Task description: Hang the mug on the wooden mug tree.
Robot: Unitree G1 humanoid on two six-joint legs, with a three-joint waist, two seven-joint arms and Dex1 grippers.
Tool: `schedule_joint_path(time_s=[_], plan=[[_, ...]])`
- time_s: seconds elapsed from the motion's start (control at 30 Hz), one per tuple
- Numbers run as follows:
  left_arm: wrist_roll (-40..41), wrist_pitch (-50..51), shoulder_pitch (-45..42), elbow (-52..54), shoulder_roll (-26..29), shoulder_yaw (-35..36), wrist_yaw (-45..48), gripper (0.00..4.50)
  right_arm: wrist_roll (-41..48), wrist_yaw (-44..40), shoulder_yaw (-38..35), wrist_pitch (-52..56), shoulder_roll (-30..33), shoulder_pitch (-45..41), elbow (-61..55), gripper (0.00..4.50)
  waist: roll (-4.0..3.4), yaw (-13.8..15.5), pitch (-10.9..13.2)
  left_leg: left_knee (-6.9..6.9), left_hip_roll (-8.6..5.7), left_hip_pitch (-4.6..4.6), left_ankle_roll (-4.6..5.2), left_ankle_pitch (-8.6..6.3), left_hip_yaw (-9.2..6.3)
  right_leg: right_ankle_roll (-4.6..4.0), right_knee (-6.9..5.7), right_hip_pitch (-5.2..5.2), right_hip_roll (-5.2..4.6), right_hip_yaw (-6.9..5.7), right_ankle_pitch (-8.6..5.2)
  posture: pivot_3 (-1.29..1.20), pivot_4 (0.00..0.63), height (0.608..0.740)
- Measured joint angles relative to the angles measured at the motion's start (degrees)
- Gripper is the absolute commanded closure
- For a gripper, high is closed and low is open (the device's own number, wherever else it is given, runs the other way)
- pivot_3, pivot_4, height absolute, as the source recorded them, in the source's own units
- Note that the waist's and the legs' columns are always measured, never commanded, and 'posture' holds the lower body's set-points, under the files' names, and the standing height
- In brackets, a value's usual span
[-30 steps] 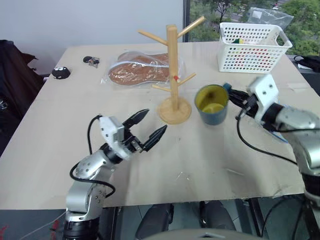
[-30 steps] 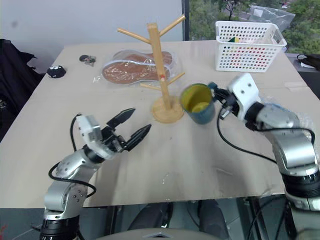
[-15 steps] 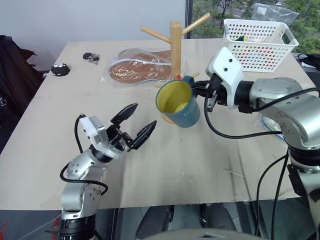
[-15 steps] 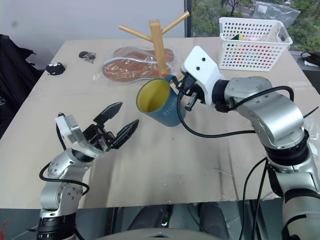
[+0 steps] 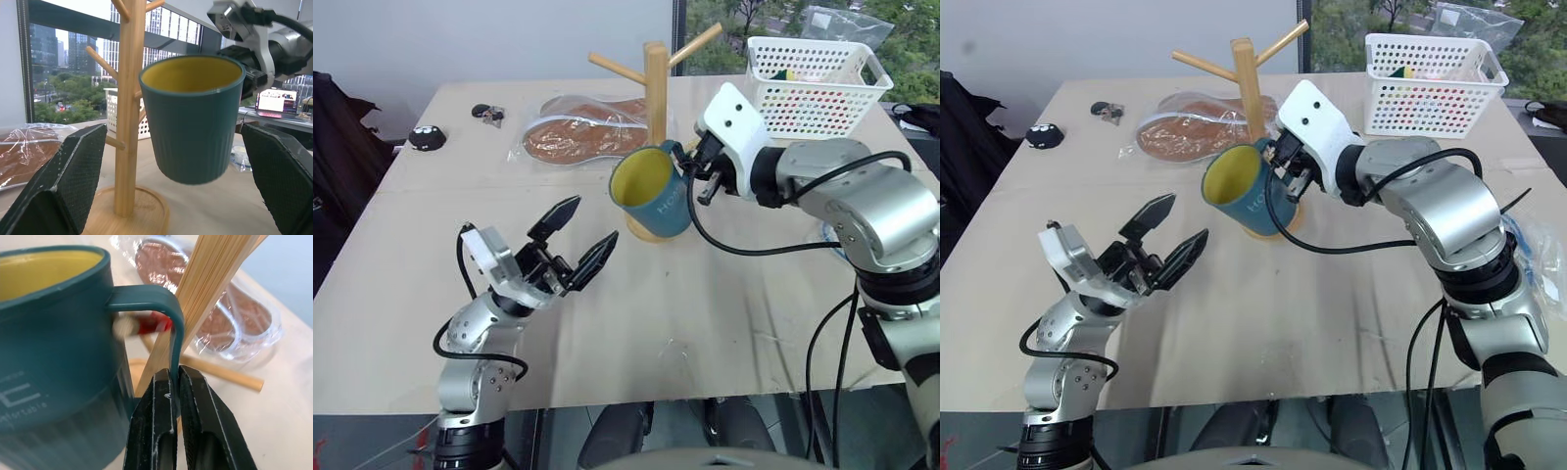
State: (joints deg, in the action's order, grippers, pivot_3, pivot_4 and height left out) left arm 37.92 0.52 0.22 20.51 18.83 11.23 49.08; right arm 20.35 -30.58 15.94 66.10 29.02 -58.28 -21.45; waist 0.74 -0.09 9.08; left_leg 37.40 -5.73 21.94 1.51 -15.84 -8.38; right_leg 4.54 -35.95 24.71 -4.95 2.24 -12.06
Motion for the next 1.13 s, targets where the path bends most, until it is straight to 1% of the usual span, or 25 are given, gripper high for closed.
schedule_joint_path(time_s=[0.07, 0.13, 0.17, 0.2, 0.27, 0.3, 0.33, 0.43, 0.5, 0.53, 0.6, 0.67, 0.7, 0.77, 0.87, 0.9, 0.93, 1.03, 1.13], plan=[[-0.02, -0.2, -0.02, -0.43, -0.07, -0.06, 0.02, 0.0, -0.31, 0.33, 0.0, -0.02, -0.34, -0.67, 0.02, 3.56, 0.0, -0.2, 0.0, 0.0, 0.0, 0.0, 0.0, 0.0, 0.0, 0.0, 0.0, 0.0, 0.0, 0.0, 0.0, 0.0, 0.15, 0.74], [-0.05, -0.29, -0.01, -1.04, -0.07, -0.06, 0.02, 0.0, -1.02, 0.8, 0.0, -0.03, -0.32, -0.68, 0.25, 2.65, 0.0, -0.29, 0.0, 0.02, -0.01, 0.01, 0.0, 0.0, 0.0, 0.01, 0.0, 0.0, 0.0, 0.0, 0.01, 0.0, 0.15, 0.74], [-0.05, -0.32, -0.02, -1.05, -0.07, -0.06, 0.03, 0.0, -1.27, 0.94, 0.0, -0.06, -0.3, -0.68, 0.46, 2.28, 0.0, -0.41, 0.0, 0.02, -0.01, 0.01, 0.0, 0.0, 0.0, 0.02, 0.0, 0.0, 0.0, 0.0, 0.01, 0.0, 0.15, 0.74], [-0.05, -0.34, -0.07, -1.05, -0.07, -0.06, 0.06, 0.0, -1.51, 1.0, -0.01, -0.08, -0.29, -0.68, 0.67, 1.74, 0.0, -0.51, 0.0, 0.02, -0.01, 0.0, 0.0, 0.0, 0.0, 0.02, 0.0, 0.0, 0.0, 0.01, 0.01, 0.0, 0.15, 0.74], [-0.05, -0.35, -0.14, -1.05, -0.06, -0.07, 0.26, 0.0, -1.83, 1.19, -0.13, -0.07, -0.28, -0.65, 1.16, 0.79, 0.0, -0.62, -0.01, 0.01, 0.0, 0.0, 0.0, 0.0, 0.0, 0.02, -0.02, 0.0, 0.01, 0.01, 0.02, 0.0, 0.15, 0.74], [-0.05, -0.35, -0.15, -1.05, -0.04, -0.07, 0.47, 0.0, -1.9, 1.31, -0.35, -0.03, -0.27, -0.62, 1.22, 0.19, -0.01, -0.67, -0.01, 0.02, 0.0, 0.0, 0.0, 0.0, 0.0, 0.01, -0.02, 0.01, 0.01, 0.01, 0.02, 0.0, 0.15, 0.74], [-0.05, -0.35, -0.18, -1.05, -0.02, -0.11, 0.65, 0.0, -1.88, 1.34, -0.73, 0.03, -0.2, -0.54, 1.2, 0.03, -0.01, -0.71, -0.01, 0.01, 0.0, -0.01, 0.0, 0.0, 0.0, 0.01, -0.02, 0.01, 0.01, 0.02, 0.02, 0.0, 0.15, 0.74], [-0.21, -0.14, -0.26, -1.04, 0.4, -0.49, 0.63, 0.0, -1.54, 1.23, -2.94, 0.47, 0.74, 1.28, 0.26, 0.03, 0.02, -0.55, -0.02, 0.01, 0.0, 0.01, 0.0, 0.0, -0.02, 0.01, -0.01, 0.0, 0.01, 0.0, 0.02, 0.0, 0.15, 0.74], [-1.75, 0.76, 0.17, -0.92, 1.96, -0.89, -0.1, 0.0, -0.26, 0.39, -6.74, 1.05, 3.4, 6.25, -2.13, 0.03, 0.13, -0.03, -0.08, 0.02, -0.02, 0.03, 0.01, 0.0, -0.06, 0.02, 0.02, -0.03, -0.01, -0.07, 0.02, 0.0, 0.15, 0.74], [-3.35, 1.47, 0.77, -0.92, 2.95, -1.13, -0.99, 0.0, 0.79, -0.5, -9.71, 0.93, 4.8, 10.45, -3.46, 0.03, 0.14, 0.24, -0.09, 0.01, -0.04, 0.04, 0.01, -0.01, -0.04, 0.02, 0.05, -0.03, -0.03, -0.04, 0.02, 0.0, 0.15, 0.74], [-6.12, 2.18, 2.17, -0.91, 3.71, -1.91, -2.62, 0.0, 2.38, -1.56, -13.83, 0.11, 5.32, 16.77, -5.01, 0.03, 0.13, 0.22, -0.09, 0.0, -0.06, 0.03, 0.03, -0.01, 0.06, 0.06, 0.04, -0.01, -0.04, 0.09, 0.04, 0.0, 0.15, 0.74], [-8.59, 5.19, 3.62, -0.82, 3.85, -3.86, -5.65, 0.0, 4.43, -2.73, -19.78, -5.66, 3.44, 26.19, -7.79, 0.03, 0.15, 0.1, -0.12, -0.04, -0.02, -0.02, 0.02, -0.01, 0.04, 0.08, 0.02, -0.02, 0.0, 0.09, 0.05, 0.0, 0.15, 0.74], [-9.14, 6.44, 4.64, -0.82, 4.06, -4.44, -6.5, 0.0, 4.99, -2.97, -21.07, -7.69, 2.36, 29.1, -8.37, 0.03, 0.13, -0.13, -0.11, -0.04, 0.0, -0.05, 0.02, -0.01, 0.08, 0.08, -0.02, -0.01, 0.01, 0.14, 0.05, 0.0, 0.15, 0.74], [-12.18, 9.61, 6.37, -0.64, 5.01, -7.01, -9.16, 0.0, 7.21, -6.02, -25.25, -15.84, -0.35, 38.82, -9.55, 0.03, 0.16, -0.15, -0.15, -0.1, 0.02, -0.11, 0.02, -0.01, 0.06, 0.08, -0.04, -0.05, 0.04, 0.1, 0.05, 0.0, 0.15, 0.74], [-16.64, 13.12, 9.05, 0.0, 6.71, -10.06, -11.82, 0.0, 9.73, -10.16, -28.04, -26.08, -4.62, 50.02, -8.33, 0.03, 0.02, -0.58, -0.08, -0.05, 0.0, -0.18, 0.02, -0.01, 0.2, 0.13, -0.16, -0.05, 0.05, 0.27, 0.15, 0.0, 0.15, 0.74], [-16.81, 13.3, 9.27, 0.25, 6.8, -10.21, -11.88, 0.0, 9.75, -10.37, -28.25, -26.83, -4.77, 50.68, -8.01, 0.03, 0.05, -0.62, -0.1, -0.02, 0.01, -0.22, 0.02, -0.01, 0.19, 0.12, -0.16, -0.11, 0.06, 0.27, 0.17, 0.0, 0.15, 0.74], [-17.79, 14.25, 10.12, 1.53, 7.21, -11.14, -12.38, 0.0, 9.85, -11.92, -29.28, -31.09, -5.02, 54.35, -5.68, 0.03, 0.06, -0.54, -0.11, 0.0, 0.0, -0.26, 0.03, 0.0, 0.19, 0.12, -0.14, -0.18, 0.07, 0.26, 0.23, 0.0, 0.15, 0.74], [-18.81, 15.23, 11.68, 2.62, 7.25, -11.76, -13.65, 0.0, 8.39, -15.76, -28.96, -38.29, -5.01, 60.29, 0.06, 0.03, 0.05, -0.49, -0.1, 0.02, 0.02, -0.46, 0.08, -0.02, 0.17, 0.1, -0.14, -0.36, 0.12, 0.25, 0.26, 0.0, 0.15, 0.74], [-19.27, 15.44, 12.47, 3.81, 7.1, -11.74, -14.85, 0.0, 5.13, -18.73, -26.69, -47.41, -5.45, 63.81, 5.82, 0.03, -0.03, -0.67, -0.05, -0.07, 0.13, -1.11, 0.13, -0.07, 0.21, 0.1, -0.08, -0.96, 0.19, 0.26, 0.23, 0.0, 0.15, 0.74]])
